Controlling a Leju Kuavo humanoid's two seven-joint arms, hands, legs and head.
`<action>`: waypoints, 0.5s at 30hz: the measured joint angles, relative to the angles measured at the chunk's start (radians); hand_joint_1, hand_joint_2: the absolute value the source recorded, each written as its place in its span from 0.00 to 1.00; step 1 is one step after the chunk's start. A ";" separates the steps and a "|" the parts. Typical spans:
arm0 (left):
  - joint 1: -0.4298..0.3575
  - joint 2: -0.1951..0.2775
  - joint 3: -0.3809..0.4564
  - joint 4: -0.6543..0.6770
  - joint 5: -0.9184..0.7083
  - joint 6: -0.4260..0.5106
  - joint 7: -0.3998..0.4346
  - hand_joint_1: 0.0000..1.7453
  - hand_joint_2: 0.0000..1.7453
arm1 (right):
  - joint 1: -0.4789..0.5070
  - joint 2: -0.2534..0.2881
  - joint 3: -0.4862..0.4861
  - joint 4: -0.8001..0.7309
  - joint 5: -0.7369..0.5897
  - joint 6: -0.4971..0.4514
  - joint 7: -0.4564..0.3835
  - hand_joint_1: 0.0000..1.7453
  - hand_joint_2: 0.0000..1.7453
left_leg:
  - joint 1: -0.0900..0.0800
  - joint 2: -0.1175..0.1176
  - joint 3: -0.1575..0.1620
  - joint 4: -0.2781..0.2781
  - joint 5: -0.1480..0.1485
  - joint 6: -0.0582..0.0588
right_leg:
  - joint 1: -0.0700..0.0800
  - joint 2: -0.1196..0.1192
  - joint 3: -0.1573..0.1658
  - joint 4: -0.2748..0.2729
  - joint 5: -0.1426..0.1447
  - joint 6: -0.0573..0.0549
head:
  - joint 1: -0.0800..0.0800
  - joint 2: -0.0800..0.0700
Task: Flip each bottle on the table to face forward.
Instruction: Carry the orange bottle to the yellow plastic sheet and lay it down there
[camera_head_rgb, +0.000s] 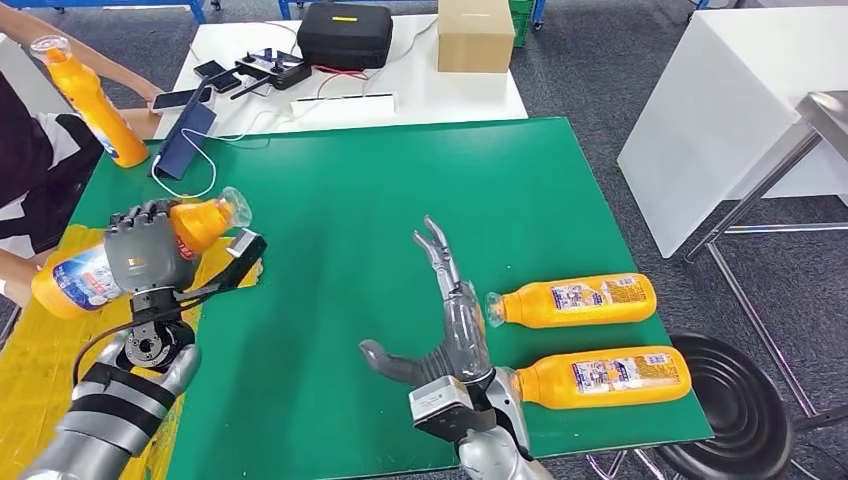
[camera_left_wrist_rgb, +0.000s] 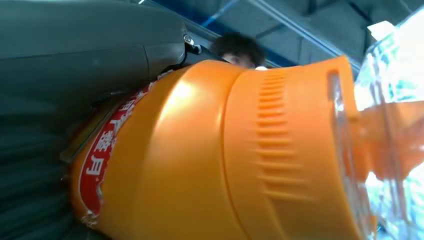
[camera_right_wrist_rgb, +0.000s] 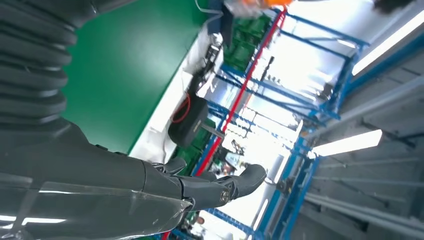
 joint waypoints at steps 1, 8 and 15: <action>-0.013 0.024 -0.032 0.057 0.009 -0.002 -0.036 1.00 1.00 | 0.001 -0.007 -0.009 -0.012 -0.008 -0.002 -0.001 0.00 1.00 | 0.000 0.000 0.000 0.000 0.000 0.000 | 0.000 0.000 0.000 0.000 0.000 0.000 | 0.000 0.000; -0.054 0.084 -0.032 0.377 0.025 -0.002 -0.381 1.00 1.00 | 0.017 -0.044 -0.069 -0.080 -0.029 -0.021 -0.004 0.00 1.00 | 0.000 0.003 0.000 0.000 0.000 0.000 | 0.000 0.001 -0.001 0.000 0.000 0.000 | 0.001 0.000; -0.068 0.039 0.088 0.538 0.125 0.012 -0.518 0.73 1.00 | 0.020 -0.064 -0.096 -0.099 -0.018 -0.031 -0.005 0.00 1.00 | -0.001 -0.001 0.000 0.000 0.000 0.000 | -0.001 -0.001 0.001 0.000 0.000 0.000 | 0.001 0.000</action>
